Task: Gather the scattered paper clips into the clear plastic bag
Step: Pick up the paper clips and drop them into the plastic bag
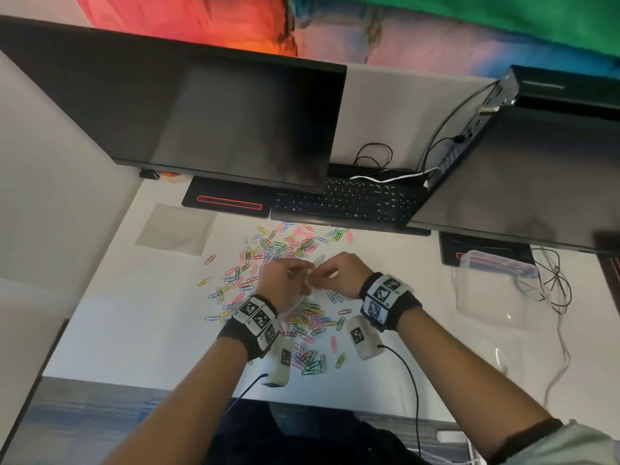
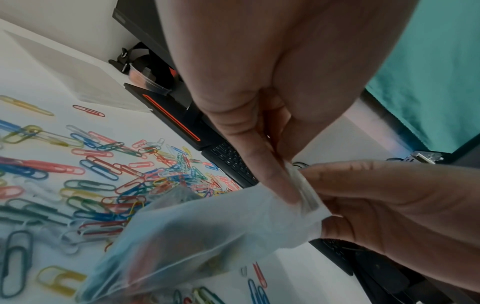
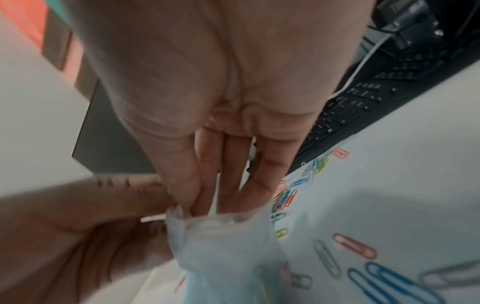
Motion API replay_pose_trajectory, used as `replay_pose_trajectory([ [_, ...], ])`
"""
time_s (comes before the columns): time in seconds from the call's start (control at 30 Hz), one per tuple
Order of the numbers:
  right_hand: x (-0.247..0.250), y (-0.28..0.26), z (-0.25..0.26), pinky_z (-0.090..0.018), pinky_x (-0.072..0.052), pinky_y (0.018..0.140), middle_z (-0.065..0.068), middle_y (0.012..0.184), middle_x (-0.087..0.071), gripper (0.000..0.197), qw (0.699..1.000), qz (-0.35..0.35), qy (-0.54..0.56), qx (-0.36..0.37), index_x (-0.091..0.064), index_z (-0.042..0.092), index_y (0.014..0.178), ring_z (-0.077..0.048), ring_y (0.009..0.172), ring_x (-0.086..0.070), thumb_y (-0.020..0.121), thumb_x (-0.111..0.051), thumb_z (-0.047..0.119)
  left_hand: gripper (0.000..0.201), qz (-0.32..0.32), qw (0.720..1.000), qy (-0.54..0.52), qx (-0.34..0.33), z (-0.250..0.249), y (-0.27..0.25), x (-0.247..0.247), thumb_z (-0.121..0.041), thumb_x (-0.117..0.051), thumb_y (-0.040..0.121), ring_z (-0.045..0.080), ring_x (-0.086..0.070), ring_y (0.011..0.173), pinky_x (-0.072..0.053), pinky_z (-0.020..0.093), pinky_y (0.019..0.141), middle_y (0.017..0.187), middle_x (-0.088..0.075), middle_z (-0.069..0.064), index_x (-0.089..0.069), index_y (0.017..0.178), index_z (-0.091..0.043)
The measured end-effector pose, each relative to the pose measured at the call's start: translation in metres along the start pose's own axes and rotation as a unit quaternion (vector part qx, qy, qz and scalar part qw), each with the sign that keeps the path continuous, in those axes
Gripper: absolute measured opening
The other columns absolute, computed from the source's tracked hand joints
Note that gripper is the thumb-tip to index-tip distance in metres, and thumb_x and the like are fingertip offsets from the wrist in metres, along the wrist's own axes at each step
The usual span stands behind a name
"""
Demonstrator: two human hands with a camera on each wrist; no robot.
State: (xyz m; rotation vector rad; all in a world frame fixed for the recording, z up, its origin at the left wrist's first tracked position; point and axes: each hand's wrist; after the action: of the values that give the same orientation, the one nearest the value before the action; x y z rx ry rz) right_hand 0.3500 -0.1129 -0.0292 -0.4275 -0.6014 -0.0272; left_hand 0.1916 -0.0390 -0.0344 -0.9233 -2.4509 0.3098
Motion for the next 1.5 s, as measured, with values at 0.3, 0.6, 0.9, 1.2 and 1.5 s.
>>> replay_pose_trajectory([
  [0.3, 0.026, 0.054, -0.066, -0.033, -0.035, 0.106, -0.012, 0.144, -0.044, 0.053, 0.961, -0.193, -0.069, -0.187, -0.045, 0.014, 0.14, -0.028, 0.13, -0.044, 0.093, -0.058, 0.034, 0.026, -0.03, 0.999, -0.027, 0.0, -0.005, 0.0, 0.051, -0.003, -0.054, 0.099, 0.022, -0.075, 0.069, -0.064, 0.036, 0.071, 0.077, -0.073, 0.007, -0.076, 0.1, -0.015],
  [0.6, -0.026, 0.112, -0.047, -0.043, -0.04, 0.102, -0.013, 0.138, -0.043, 0.053, 0.944, -0.201, -0.237, -0.108, -0.047, 0.017, 0.134, -0.032, 0.125, -0.041, 0.094, -0.041, 0.051, 0.024, -0.041, 0.994, -0.102, -0.008, -0.016, 0.0, 0.111, 0.014, -0.057, 0.09, 0.023, -0.066, 0.066, -0.059, 0.02, 0.055, 0.082, -0.063, 0.012, -0.072, 0.103, 0.001],
  [0.9, -0.046, 0.115, -0.032, -0.036, -0.048, 0.086, -0.007, 0.116, -0.055, 0.025, 0.941, -0.145, -0.304, 0.002, -0.06, 0.015, 0.116, -0.026, 0.104, -0.051, 0.096, -0.047, 0.023, 0.024, -0.051, 0.993, -0.105, 0.007, -0.002, 0.014, 0.122, 0.014, -0.056, 0.091, 0.027, -0.064, 0.068, -0.06, 0.022, 0.057, 0.086, -0.061, 0.014, -0.072, 0.105, 0.003],
  [1.2, -0.007, 0.106, -0.029, -0.027, -0.055, 0.087, -0.003, 0.095, -0.074, 0.016, 0.965, -0.184, -0.013, -0.184, -0.077, 0.012, 0.094, -0.018, 0.089, -0.069, 0.08, -0.076, 0.018, 0.021, -0.042, 0.998, -0.041, 0.007, 0.01, 0.023, 0.099, -0.006, -0.057, 0.098, 0.022, -0.075, 0.071, -0.064, 0.035, 0.07, 0.086, -0.072, 0.007, -0.076, 0.106, -0.01],
  [1.5, -0.01, 0.049, 0.024, -0.029, -0.057, 0.085, -0.018, 0.101, -0.071, 0.024, 0.822, -0.006, 0.55, -0.146, -0.064, -0.006, 0.109, -0.025, 0.093, -0.069, 0.086, -0.063, -0.001, 0.025, 0.005, 1.0, 0.007, 0.008, 0.012, 0.028, 0.072, -0.005, -0.053, 0.098, 0.018, -0.076, 0.08, -0.064, 0.036, 0.073, 0.101, -0.075, 0.012, -0.071, 0.116, -0.009],
])
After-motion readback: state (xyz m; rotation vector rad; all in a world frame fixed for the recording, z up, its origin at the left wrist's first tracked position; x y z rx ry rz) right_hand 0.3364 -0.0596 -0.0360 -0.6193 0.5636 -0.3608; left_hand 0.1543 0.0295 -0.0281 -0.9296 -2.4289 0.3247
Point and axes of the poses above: each hand's wrist, its own y-axis towards the middle knuckle, its own x-axis out of the back of the hand, z = x × y
